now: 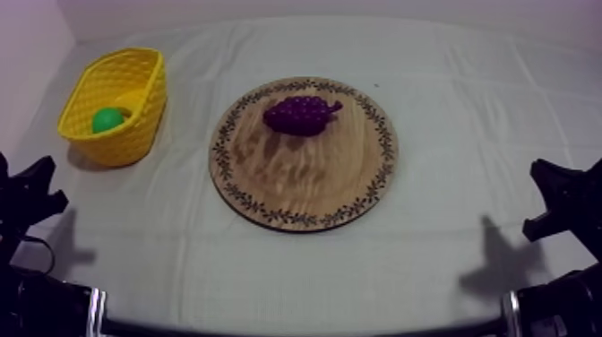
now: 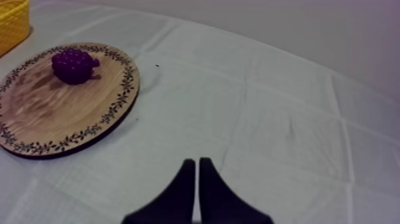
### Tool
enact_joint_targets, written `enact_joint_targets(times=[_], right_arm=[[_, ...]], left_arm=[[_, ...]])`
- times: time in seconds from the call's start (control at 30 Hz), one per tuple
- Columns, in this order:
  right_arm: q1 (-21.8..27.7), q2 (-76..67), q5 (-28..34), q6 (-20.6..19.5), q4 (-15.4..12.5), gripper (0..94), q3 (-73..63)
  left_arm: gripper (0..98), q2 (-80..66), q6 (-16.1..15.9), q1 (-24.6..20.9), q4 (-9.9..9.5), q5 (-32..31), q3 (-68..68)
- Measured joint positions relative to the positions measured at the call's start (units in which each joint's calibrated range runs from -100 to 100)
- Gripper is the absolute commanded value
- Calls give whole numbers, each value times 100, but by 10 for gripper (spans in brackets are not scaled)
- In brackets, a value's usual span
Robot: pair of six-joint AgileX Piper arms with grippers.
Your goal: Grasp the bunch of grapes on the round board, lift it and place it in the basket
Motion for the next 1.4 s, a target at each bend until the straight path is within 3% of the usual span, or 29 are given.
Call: enact_joint_targets(times=[0.4, 0.7, 1.17, 1.4], right_arm=[[0, 0, 0, 0, 0, 4, 0], [0, 0, 0, 4, 0, 4, 0], [0, 0, 0, 8, 0, 4, 0], [0, 0, 0, 8, 0, 4, 0]], left_arm=[[0, 10, 4, 34, 36, 43, -21], [0, 435, -191, -102, 39, -515, -181], [0, 2350, -149, -105, 28, -419, -2167], [0, 3558, -144, 11, -46, 163, -3615]])
